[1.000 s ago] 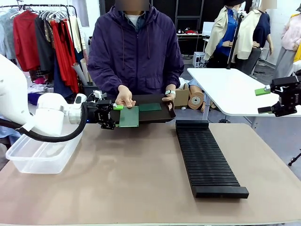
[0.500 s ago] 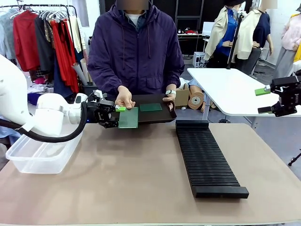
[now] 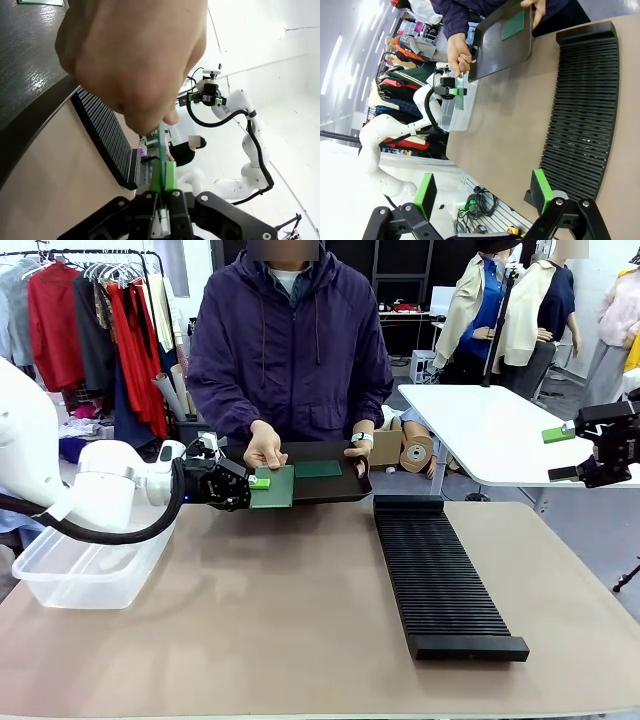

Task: Sort PCBs into racks and boxes based on the side picked up.
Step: Pick up the Blank PCB handed by the Human.

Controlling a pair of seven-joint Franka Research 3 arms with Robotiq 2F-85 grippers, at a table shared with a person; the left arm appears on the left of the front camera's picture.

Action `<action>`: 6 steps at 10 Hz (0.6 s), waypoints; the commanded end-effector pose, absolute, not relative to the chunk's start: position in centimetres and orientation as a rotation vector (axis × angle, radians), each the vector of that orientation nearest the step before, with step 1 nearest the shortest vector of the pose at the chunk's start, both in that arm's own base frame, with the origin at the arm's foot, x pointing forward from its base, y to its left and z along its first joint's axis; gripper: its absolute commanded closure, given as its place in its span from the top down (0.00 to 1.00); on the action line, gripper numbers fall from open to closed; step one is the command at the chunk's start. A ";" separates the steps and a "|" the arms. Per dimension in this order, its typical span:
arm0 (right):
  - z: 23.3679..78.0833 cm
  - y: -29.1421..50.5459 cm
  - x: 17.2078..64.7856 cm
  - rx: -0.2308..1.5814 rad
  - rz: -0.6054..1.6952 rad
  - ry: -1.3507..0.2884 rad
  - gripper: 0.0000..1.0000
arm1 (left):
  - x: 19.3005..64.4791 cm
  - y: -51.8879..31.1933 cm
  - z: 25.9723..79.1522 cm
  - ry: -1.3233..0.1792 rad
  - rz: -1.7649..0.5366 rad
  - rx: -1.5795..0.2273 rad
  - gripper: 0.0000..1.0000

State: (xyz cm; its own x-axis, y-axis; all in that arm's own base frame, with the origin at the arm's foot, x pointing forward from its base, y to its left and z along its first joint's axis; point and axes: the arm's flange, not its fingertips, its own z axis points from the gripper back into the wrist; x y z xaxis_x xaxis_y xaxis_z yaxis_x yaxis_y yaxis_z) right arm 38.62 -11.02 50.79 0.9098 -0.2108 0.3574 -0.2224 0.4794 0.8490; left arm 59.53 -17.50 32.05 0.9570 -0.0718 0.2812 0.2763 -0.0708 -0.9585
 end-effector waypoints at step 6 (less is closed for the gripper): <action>51.0 -11.0 38.6 1.092 0.004 -0.453 1.00 | 59.6 -17.4 32.1 -0.159 -0.290 -1.623 0.00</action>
State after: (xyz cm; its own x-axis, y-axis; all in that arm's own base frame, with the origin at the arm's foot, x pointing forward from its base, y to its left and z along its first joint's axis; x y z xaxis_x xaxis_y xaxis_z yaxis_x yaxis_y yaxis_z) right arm 38.62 -11.02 50.79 0.9099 -0.2108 0.3574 -0.2224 0.4794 0.8490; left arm 59.58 -17.39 32.08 0.9574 -0.0737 0.2791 0.2737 -0.0765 -0.9588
